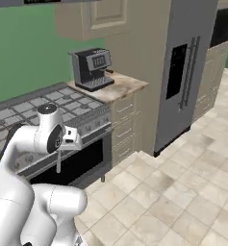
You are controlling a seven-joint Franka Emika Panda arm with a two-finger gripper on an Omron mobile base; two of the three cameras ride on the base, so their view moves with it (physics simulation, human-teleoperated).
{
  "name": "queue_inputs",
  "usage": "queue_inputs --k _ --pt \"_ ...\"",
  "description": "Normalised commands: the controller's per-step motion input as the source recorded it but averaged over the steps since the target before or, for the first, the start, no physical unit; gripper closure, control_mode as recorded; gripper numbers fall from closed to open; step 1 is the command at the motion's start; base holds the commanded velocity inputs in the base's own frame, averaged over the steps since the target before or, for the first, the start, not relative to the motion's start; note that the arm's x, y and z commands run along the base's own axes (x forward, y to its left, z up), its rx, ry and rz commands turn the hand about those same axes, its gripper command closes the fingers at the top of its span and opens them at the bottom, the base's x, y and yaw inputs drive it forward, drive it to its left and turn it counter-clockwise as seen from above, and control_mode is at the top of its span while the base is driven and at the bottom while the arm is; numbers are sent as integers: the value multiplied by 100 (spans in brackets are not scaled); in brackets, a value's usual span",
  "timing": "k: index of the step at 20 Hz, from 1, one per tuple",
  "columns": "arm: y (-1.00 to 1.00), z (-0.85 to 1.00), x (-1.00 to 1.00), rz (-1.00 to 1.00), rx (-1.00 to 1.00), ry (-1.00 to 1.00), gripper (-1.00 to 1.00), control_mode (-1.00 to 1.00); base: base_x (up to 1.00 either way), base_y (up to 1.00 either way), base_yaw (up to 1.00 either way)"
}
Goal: Take the fork and place it on the left side of the plate. Then take the spoon and place it on the right side of the plate. Make sure they're directly next to the plate.
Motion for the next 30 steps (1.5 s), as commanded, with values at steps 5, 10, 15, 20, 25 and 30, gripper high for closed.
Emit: queue_inputs --k 5,10,15,20,25,30 --pt "0 0 0 0 0 0 100 100 0 0 -94" --pt "0 0 0 0 0 0 100 100 0 0 -94" --pt "0 0 0 0 0 0 100 100 0 0 -94" --pt "0 0 0 0 0 0 100 100 3 -13 -77" --pt "0 0 0 0 0 0 100 100 15 -33 -54" --pt "0 0 0 0 0 0 100 100 51 -25 -31"
